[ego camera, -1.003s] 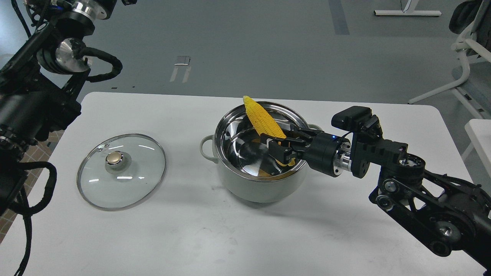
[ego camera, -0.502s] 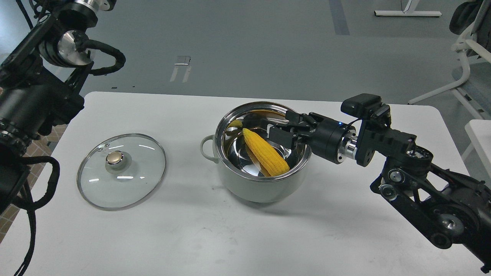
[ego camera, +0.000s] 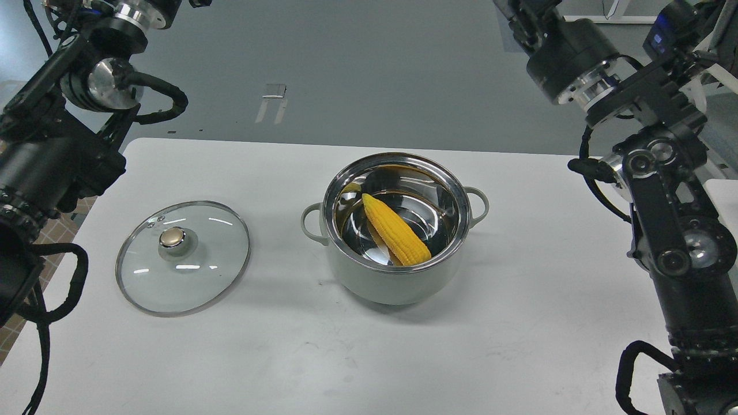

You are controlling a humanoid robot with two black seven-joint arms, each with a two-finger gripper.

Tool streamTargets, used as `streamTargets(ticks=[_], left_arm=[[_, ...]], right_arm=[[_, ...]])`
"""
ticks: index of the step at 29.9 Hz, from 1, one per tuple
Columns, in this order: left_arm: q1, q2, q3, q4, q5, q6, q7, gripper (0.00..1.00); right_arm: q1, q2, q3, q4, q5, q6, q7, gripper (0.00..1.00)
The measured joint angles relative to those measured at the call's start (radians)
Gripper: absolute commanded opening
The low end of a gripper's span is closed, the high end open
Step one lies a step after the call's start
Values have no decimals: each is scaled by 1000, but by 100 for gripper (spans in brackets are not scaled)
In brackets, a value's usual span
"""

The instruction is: Open pot and put corn in

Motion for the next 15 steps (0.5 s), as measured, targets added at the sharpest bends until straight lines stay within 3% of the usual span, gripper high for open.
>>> streamTargets(ticks=[9, 15], left_arm=[[39, 24, -20, 1, -3, -28, -5, 98], [87, 44, -87, 2, -4, -168, -11, 98]], right_arm=[[169, -87, 53, -327, 467, -11, 0, 100], [210, -170, 91, -550, 683, 67, 0, 100]])
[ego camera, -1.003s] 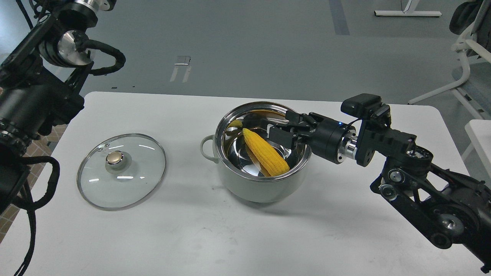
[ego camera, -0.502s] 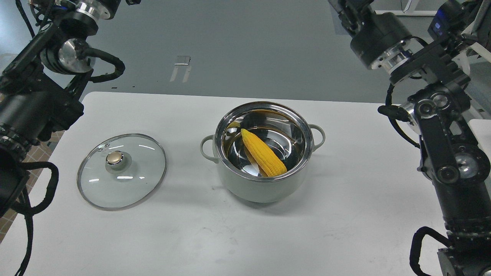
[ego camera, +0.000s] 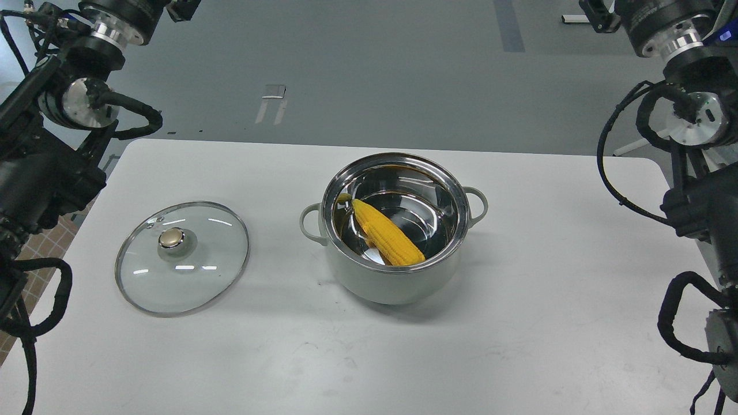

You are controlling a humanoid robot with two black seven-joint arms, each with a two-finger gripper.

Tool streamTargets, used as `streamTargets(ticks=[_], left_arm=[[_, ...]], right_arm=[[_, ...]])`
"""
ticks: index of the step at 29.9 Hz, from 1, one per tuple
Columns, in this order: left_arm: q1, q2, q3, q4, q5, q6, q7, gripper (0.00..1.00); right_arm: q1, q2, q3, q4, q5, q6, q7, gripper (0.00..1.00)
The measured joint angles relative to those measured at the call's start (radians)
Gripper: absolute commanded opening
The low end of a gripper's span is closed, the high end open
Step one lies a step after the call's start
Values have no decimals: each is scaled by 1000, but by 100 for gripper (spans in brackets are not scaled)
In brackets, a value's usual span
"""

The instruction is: Open pot and put corn in

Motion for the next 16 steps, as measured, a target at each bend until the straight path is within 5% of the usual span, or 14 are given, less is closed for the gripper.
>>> streamTargets(ticks=[7, 16], left_arm=[[4, -15, -13, 0, 6, -21, 14, 98], [0, -59, -12, -27, 9, -21, 19, 98]], right_arm=[[78, -8, -21, -150, 111, 60, 5, 100], [14, 10, -29, -11, 116, 60, -1, 100]])
